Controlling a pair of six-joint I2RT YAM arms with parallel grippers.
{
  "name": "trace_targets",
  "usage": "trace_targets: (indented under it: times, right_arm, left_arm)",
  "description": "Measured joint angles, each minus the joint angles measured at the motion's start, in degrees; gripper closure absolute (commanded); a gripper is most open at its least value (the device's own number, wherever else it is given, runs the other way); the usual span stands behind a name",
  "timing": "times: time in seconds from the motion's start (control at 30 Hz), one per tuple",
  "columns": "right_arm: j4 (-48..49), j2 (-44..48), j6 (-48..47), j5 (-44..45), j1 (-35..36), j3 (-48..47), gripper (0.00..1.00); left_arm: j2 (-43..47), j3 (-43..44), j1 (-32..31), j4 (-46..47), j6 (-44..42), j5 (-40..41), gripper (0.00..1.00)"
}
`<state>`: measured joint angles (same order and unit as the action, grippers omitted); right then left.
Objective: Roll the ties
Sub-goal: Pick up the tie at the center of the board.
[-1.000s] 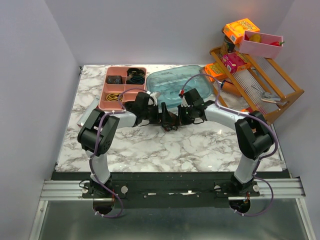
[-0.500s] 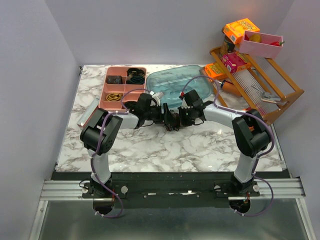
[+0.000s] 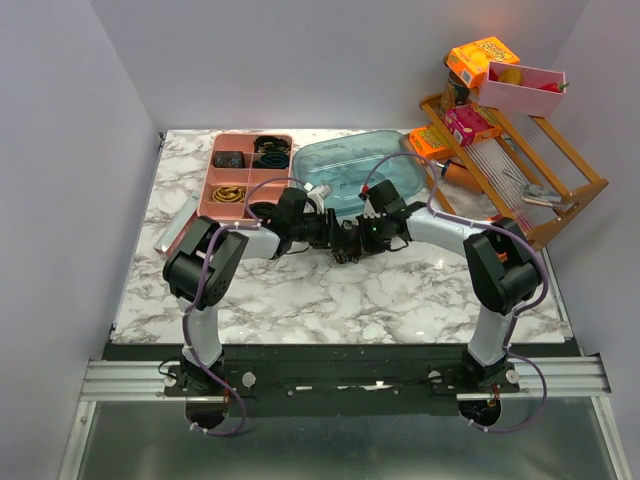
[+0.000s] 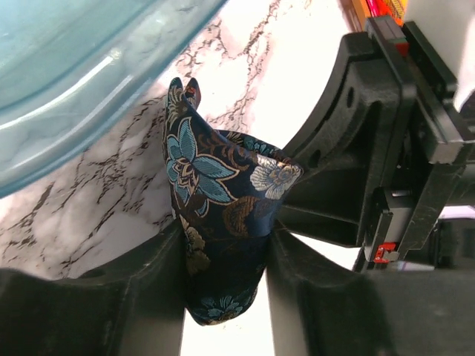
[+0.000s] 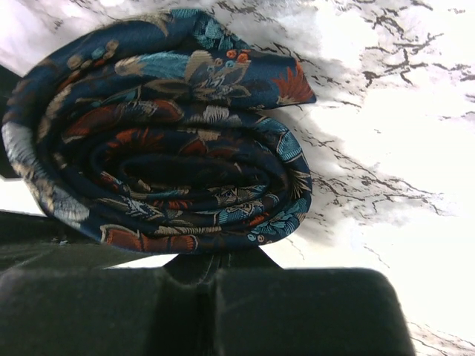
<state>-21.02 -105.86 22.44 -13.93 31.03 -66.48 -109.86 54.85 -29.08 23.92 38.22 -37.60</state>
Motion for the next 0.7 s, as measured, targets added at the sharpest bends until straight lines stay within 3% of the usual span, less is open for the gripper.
trace_targets:
  times: [0.47,0.7]
  right_arm:
    - [-1.55,0.76,-0.02,0.61,0.00,0.00,0.98]
    - [-2.23,8.61,-0.50,1.62,0.00,0.00,0.96]
  left_arm:
    - [0.02,0.13,-0.68,-0.02,-0.57,-0.07,0.87]
    - [1.25,0.09,-0.68,-0.42,0.74,-0.15,0.95]
